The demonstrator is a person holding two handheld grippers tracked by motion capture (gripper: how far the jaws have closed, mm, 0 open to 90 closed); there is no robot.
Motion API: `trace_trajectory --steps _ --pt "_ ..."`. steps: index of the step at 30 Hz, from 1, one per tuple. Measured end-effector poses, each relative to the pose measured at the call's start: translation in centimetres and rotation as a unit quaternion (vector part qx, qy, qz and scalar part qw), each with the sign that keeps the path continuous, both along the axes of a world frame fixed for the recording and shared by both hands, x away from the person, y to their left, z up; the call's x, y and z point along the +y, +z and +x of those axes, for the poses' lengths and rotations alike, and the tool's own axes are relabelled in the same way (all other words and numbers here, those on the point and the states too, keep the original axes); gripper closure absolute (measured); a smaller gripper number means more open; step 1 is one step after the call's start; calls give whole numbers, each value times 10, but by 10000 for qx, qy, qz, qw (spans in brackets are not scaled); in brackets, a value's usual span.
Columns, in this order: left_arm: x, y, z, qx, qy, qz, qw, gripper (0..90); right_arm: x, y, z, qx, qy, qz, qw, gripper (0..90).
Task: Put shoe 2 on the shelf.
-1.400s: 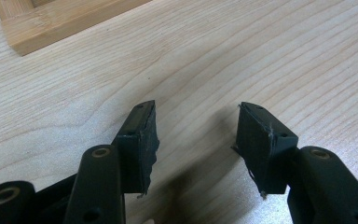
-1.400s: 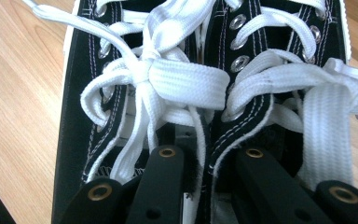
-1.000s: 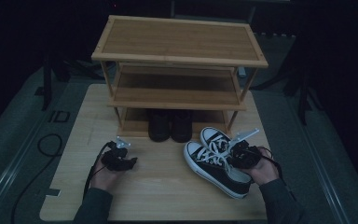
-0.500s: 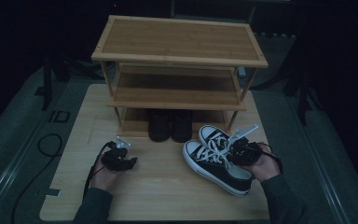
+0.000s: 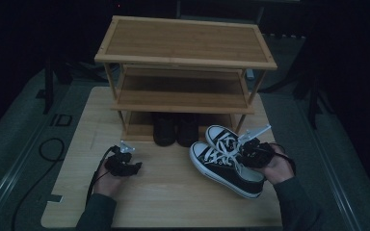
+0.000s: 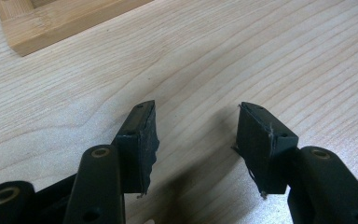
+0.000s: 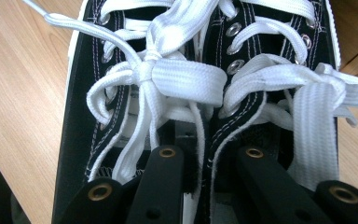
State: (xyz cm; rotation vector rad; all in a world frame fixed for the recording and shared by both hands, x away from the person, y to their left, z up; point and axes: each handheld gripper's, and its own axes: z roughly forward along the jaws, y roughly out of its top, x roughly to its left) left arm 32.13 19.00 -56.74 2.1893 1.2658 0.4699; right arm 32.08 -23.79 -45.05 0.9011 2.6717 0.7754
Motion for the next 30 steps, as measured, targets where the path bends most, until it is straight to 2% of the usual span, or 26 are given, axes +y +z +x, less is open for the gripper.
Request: trace_trajectory --steps 17,24,30 --pt "0 0 0 15 -14 4 10000 483 -1 20 4 -178 409 -19 9990 849" --pt "0 0 0 12 -18 8 10000 482 -2 30 7 -190 534 84 9984 849" --pt "0 0 0 8 -16 4 10000 482 2 40 7 -378 771 -76 9963 850"
